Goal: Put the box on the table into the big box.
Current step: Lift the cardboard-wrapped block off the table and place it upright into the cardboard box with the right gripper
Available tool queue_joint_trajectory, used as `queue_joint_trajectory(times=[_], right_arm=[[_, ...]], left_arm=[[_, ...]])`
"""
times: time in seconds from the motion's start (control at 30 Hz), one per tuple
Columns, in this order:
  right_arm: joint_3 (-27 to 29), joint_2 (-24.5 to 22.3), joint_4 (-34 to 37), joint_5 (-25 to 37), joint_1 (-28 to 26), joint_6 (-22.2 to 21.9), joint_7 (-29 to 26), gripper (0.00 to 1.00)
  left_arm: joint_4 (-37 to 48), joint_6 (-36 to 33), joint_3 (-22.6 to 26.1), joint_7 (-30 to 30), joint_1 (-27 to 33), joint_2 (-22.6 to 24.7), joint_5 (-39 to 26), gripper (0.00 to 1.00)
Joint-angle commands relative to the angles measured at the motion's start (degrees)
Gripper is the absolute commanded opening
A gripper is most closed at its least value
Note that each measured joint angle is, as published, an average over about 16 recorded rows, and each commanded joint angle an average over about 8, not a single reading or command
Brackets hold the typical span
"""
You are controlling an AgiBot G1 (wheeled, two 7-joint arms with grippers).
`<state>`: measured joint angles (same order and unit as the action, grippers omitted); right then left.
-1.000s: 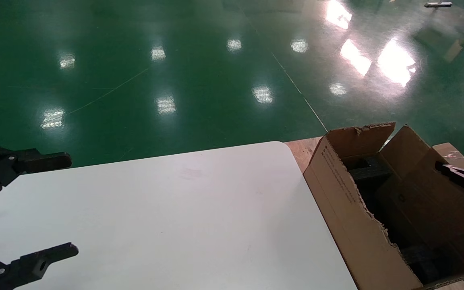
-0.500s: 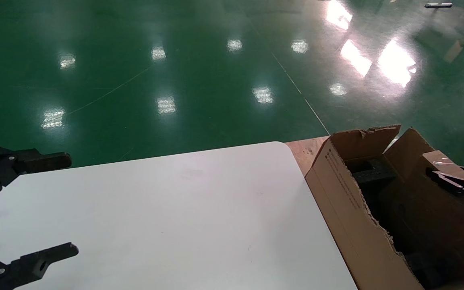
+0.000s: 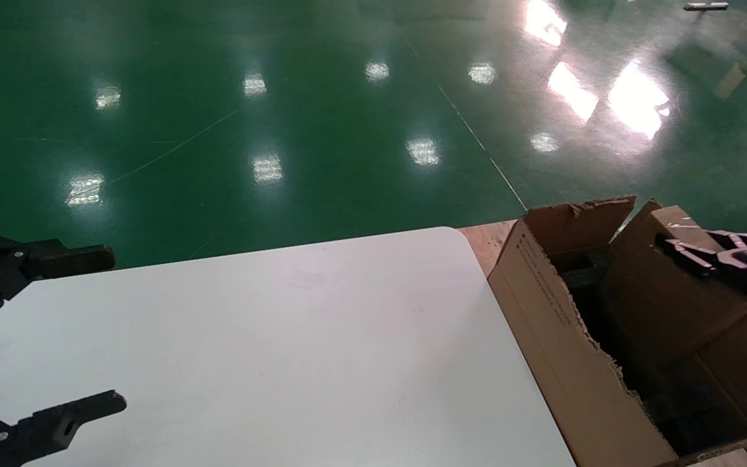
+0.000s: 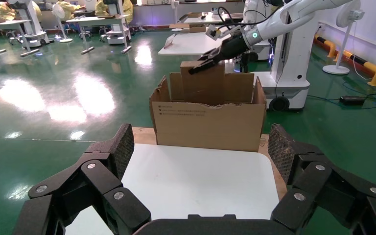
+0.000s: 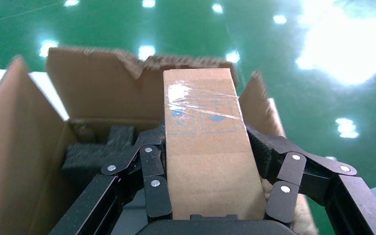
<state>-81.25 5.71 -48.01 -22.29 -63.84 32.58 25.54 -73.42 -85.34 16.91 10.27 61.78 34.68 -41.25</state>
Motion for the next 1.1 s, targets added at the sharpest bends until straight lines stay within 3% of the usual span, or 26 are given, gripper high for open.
queue_joint_trajectory(times=[0.03, 0.47, 1.1], right_arm=[[0.39, 0.45, 0.61, 0.75, -0.80, 0.11, -0.10, 0.00], [-1.77, -1.15, 2.34, 0.43, 1.62, 0.93, -2.59, 0.00], [-3.63, 1.56, 7.69, -2.42, 5.39, 2.21, -1.51, 0.00]], left_arm=[[0.00, 0.00, 0.01, 0.00, 0.00, 0.00, 0.00, 1.00], [0.00, 0.02, 0.05, -0.02, 0.01, -0.02, 0.03, 1.00], [0.00, 0.05, 0.11, -0.05, 0.02, -0.04, 0.07, 1.00]])
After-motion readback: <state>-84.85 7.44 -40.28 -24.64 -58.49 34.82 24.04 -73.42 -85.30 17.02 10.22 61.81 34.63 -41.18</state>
